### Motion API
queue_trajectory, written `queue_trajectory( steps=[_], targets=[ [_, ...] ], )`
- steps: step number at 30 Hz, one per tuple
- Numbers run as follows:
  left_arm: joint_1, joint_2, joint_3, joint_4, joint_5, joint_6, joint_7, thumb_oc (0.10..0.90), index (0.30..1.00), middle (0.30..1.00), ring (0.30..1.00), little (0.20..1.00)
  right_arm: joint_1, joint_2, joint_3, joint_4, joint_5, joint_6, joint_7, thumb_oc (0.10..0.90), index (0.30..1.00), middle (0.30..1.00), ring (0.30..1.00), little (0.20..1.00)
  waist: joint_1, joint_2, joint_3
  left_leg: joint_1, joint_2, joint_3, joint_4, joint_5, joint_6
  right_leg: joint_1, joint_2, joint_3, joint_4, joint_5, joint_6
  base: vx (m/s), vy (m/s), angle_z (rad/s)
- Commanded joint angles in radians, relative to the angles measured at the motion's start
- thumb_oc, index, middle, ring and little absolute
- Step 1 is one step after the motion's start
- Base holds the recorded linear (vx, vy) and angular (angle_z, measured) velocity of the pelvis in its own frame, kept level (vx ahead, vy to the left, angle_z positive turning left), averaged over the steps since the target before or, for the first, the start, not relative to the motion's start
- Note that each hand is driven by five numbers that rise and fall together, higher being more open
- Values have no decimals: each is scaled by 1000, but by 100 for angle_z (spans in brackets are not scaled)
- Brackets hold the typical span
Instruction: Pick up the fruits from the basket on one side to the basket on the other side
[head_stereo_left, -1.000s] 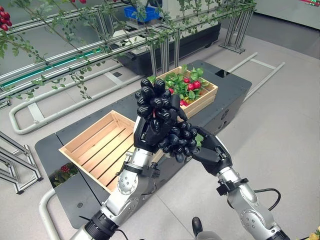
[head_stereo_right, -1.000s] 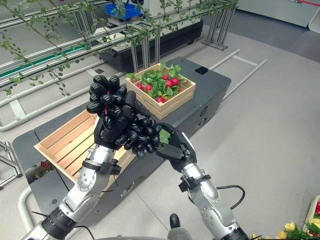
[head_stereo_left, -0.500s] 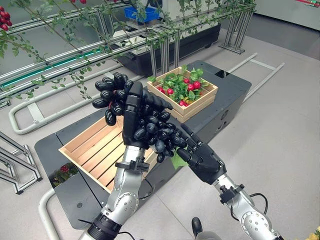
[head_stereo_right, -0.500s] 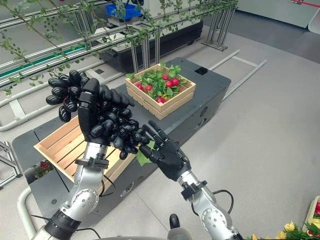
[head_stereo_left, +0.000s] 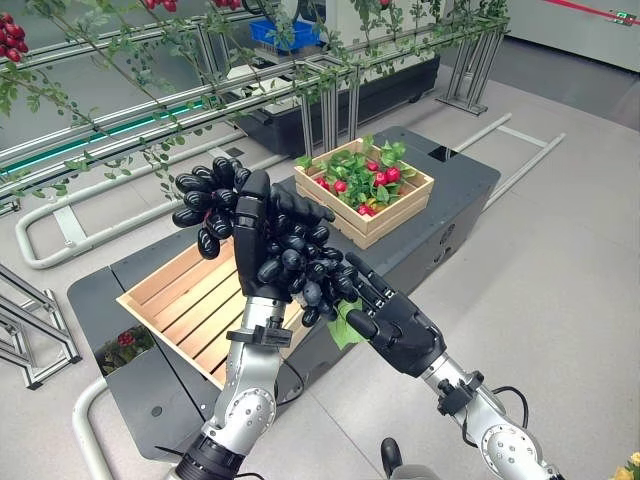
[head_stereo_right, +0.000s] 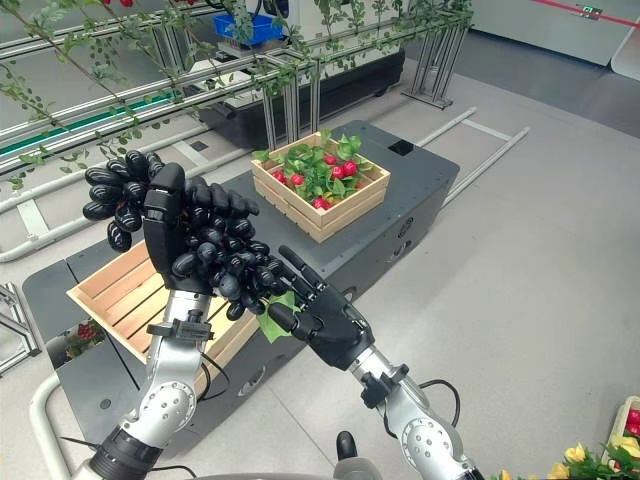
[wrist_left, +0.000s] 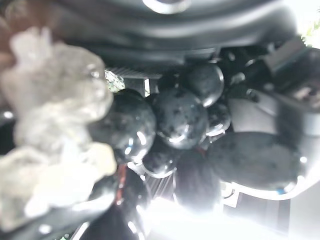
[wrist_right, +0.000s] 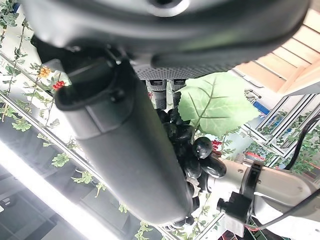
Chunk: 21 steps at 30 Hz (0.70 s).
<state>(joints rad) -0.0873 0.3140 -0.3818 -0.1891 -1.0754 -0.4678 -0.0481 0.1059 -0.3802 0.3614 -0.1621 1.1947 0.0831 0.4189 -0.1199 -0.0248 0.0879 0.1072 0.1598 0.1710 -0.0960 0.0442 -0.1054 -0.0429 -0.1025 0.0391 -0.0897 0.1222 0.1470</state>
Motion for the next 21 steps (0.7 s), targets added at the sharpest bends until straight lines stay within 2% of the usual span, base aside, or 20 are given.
queue_trajectory(
  steps=[1,10,17,21],
  targets=[
    [-108,-19,17,-16,22,-66,-73,400,300,300,300,300,-91,69,-28,-131,66,-72,124,800,900,900,900,900,13,-5,-53,0,16,-28,9,-49,37,70,33,-29,2,-75,-41,0,0,0],
    [-118,-23,-14,-13,76,-71,-60,400,300,300,300,300,-155,103,14,-164,90,-104,92,800,900,900,900,900,24,-5,-51,2,15,-31,9,-48,37,77,32,-31,2,-77,-42,0,0,0],
    [-133,-21,-40,-18,88,-50,-80,400,300,300,300,300,-189,115,44,-178,64,-110,35,800,900,900,900,900,29,-5,-52,2,15,-32,9,-47,36,78,29,-37,2,-78,-40,0,0,0],
    [-141,-14,-63,-20,139,-69,-69,400,300,300,300,300,-201,116,54,-176,69,-111,8,800,900,900,900,900,31,-5,-49,2,14,-32,9,-47,38,79,28,-38,2,-77,-38,0,0,0]
  ],
)
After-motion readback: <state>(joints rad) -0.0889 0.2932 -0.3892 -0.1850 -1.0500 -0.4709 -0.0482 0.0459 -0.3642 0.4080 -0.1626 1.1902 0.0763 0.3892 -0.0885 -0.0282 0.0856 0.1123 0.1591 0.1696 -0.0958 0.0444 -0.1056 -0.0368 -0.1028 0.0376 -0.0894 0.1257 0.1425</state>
